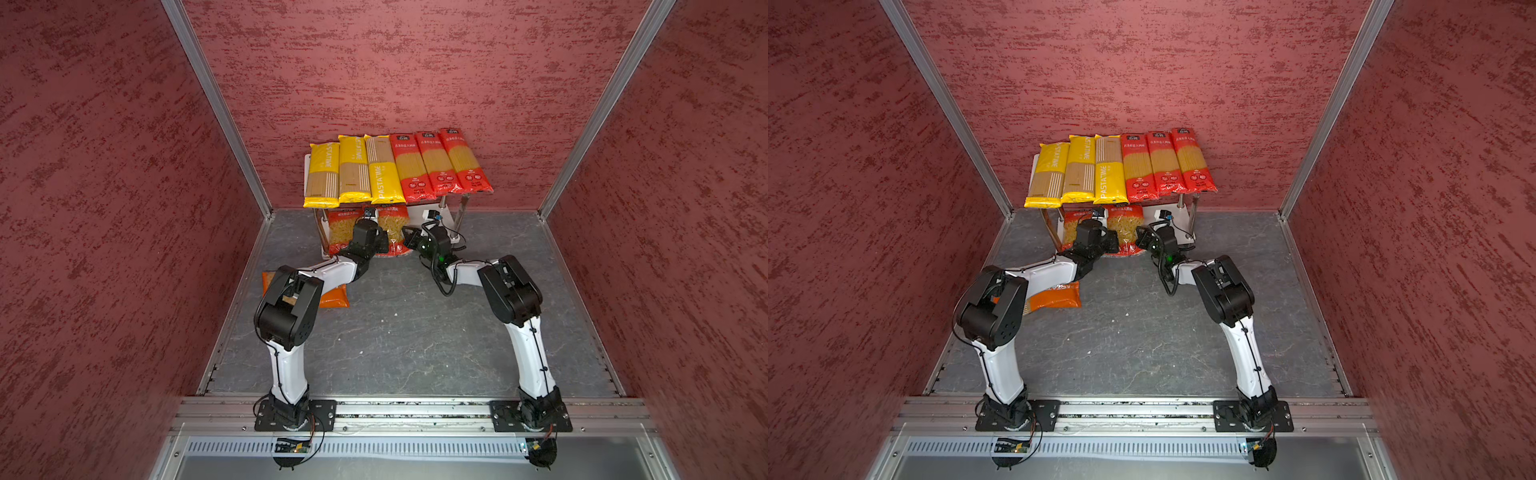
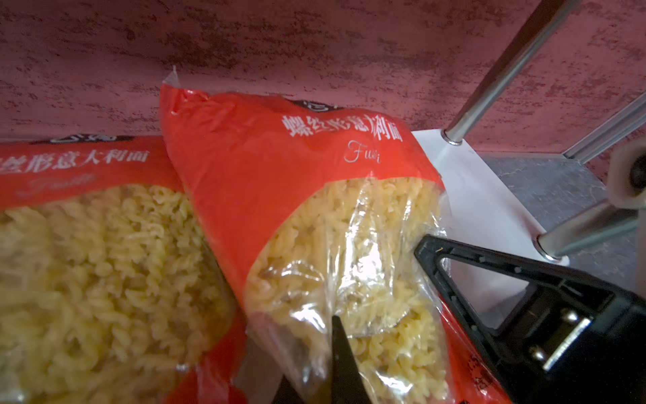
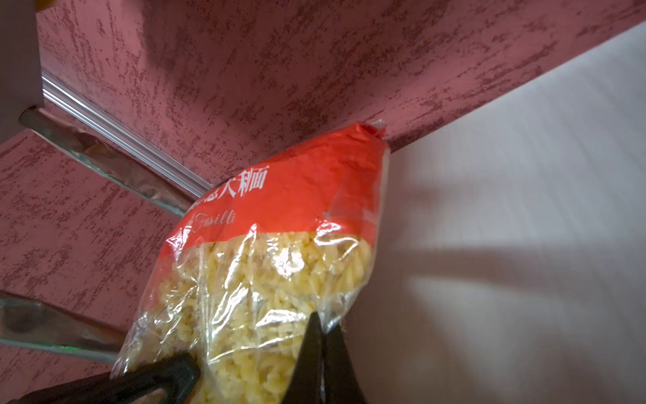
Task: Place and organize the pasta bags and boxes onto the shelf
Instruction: 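Push the fusilli bag upright beside the other one and release both grippers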
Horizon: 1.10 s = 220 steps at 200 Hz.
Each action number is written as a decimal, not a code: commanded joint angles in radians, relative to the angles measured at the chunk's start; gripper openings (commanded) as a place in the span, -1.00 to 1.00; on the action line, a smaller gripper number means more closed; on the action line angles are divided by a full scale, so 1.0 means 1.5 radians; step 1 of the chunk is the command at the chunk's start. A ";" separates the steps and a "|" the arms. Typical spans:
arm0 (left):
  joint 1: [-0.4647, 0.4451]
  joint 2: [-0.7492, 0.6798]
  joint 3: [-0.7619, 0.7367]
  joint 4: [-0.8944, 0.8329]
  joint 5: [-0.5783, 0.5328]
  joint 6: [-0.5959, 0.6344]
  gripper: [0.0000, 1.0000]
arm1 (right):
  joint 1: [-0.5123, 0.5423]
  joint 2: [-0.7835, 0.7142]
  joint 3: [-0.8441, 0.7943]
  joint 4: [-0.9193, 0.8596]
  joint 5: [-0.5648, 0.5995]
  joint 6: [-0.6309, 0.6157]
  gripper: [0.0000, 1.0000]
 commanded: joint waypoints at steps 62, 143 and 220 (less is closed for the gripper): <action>0.025 0.023 0.083 -0.049 0.038 -0.051 -0.51 | -0.005 -0.035 0.026 -0.056 0.025 -0.003 -0.10; 0.006 -0.132 -0.020 -0.123 0.013 -0.077 0.24 | 0.007 -0.217 -0.176 -0.040 0.009 0.021 0.00; -0.034 -0.368 -0.219 -0.233 -0.041 -0.132 0.27 | 0.150 -0.270 -0.310 -0.033 0.035 0.122 0.04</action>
